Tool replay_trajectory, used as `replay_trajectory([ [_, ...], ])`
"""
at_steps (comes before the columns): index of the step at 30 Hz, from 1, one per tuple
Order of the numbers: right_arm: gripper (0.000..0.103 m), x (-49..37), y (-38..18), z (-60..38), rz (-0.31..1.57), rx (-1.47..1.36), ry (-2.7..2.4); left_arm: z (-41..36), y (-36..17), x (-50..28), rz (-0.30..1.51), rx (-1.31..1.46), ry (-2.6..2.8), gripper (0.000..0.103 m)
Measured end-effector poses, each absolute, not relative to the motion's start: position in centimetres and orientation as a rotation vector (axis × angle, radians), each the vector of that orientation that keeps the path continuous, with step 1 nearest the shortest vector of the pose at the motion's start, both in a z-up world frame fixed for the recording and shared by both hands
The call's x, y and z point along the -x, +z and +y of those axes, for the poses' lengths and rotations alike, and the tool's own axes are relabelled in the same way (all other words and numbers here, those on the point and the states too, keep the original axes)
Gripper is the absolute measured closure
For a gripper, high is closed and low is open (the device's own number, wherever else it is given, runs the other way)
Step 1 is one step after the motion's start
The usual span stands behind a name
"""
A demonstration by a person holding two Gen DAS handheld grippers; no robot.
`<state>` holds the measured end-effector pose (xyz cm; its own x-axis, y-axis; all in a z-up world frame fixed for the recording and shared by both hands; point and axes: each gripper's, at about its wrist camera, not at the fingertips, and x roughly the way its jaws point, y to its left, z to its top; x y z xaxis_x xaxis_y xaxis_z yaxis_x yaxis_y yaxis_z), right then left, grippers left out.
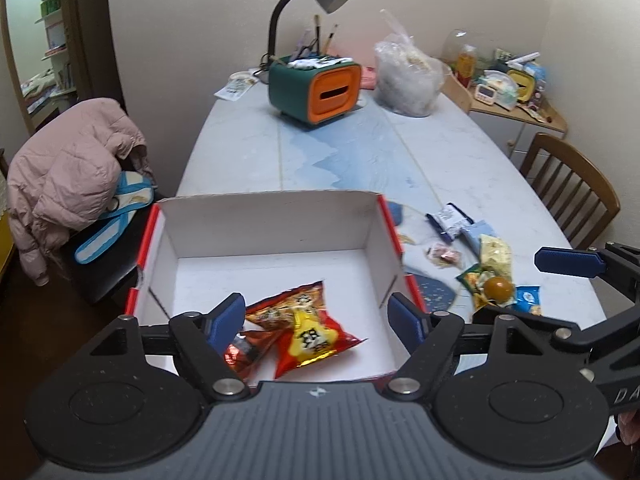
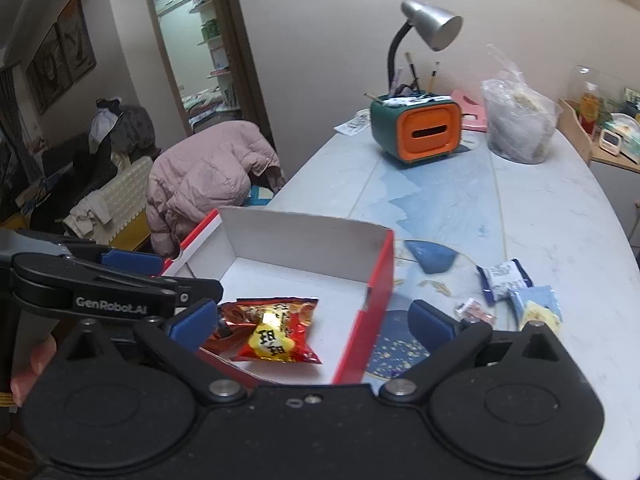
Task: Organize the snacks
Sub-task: 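Withdraw both tools from the box back toward the remaining snacks, then grasp the yellow M&M's packet with the left gripper while the right grasps the blue cookie packet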
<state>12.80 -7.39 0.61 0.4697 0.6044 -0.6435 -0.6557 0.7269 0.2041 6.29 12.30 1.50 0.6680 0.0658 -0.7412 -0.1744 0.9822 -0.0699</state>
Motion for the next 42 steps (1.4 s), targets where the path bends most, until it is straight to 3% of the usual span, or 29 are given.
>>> replay_trajectory([
  [6,0.001,-12.8,0.6,-10.5,0.752,0.049,0.745,10.4,1.5,-6.4,0.824,0.162,0.093,0.021],
  [16,0.001,-13.5,-0.6,-16.2,0.760,0.071,0.710,6.5,0.3,-8.4,0.828,0.213,0.056,0.007],
  [30,0.002,-17.1,-4.6,-23.1,0.803,0.200,0.671,-1.7,-4.2,-12.0,0.887,0.121,0.031,0.007],
  [42,0.004,-22.5,-9.6,-27.1,0.962,0.089,0.605,-6.3,-8.7,-15.1,0.949,0.091,0.035,0.007],
])
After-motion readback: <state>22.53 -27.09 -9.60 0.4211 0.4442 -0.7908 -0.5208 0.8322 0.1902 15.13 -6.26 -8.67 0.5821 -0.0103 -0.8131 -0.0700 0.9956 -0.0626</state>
